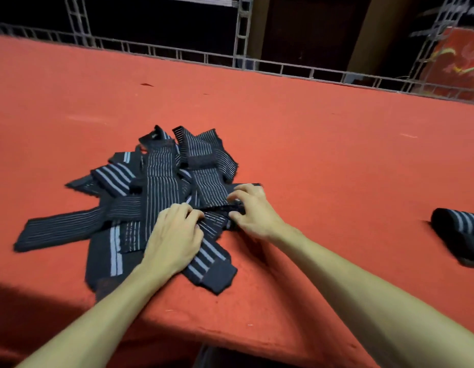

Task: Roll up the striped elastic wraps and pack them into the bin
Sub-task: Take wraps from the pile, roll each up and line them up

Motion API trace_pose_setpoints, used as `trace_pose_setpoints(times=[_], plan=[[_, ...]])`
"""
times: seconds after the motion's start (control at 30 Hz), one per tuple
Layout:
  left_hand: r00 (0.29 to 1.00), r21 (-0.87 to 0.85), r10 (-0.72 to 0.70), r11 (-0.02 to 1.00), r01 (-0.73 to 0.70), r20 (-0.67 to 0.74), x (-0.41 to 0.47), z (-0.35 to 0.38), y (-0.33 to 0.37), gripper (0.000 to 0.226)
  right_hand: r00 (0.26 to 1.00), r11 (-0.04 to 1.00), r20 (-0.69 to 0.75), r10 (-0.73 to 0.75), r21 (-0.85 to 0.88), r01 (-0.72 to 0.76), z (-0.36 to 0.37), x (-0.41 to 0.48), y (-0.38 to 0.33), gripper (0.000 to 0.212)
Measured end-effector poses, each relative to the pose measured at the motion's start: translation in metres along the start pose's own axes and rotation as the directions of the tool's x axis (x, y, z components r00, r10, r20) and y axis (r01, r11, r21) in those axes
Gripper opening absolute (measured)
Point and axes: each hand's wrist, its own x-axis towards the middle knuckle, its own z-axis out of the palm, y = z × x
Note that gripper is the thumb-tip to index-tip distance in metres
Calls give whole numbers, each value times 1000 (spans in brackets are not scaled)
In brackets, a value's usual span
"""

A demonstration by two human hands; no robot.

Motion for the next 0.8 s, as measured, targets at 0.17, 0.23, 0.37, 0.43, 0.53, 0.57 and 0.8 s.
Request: trace_pose_setpoints(times=[0.17, 0.23, 0.37, 0.43, 0.53, 0.57, 0.8], plan=[[998, -97, -44, 994, 39, -44, 6, 4, -2, 32, 996, 996, 64, -70, -43, 73, 23, 31, -10, 41], [998, -125, -51, 991, 46, -33, 6, 5, -2, 32, 999, 999, 25, -39, -12, 39, 27, 35, -11, 31], [998, -157, -62, 986, 58, -15, 6, -1, -2, 35, 1000, 999, -24, -20, 44, 21, 15, 33, -10, 21], [998, -136, -54, 989, 56, 18, 6, -3, -2, 39, 999, 996, -10, -40, 78, 40, -1, 26, -9, 17], [996, -97, -61, 993, 68, 72, 5, -8, -1, 45, 994, 995, 53, -99, 22, 98, -27, 8, -2, 12], [993, -94, -72, 992, 81, 92, 5, -10, 0, 44, 993, 995, 61, -103, -4, 104, -35, 1, 3, 11], [979, -295, 68, 955, -8, 191, 10, -22, 68, 41, 994, 997, 91, -56, 55, 51, -80, -63, 48, 16]])
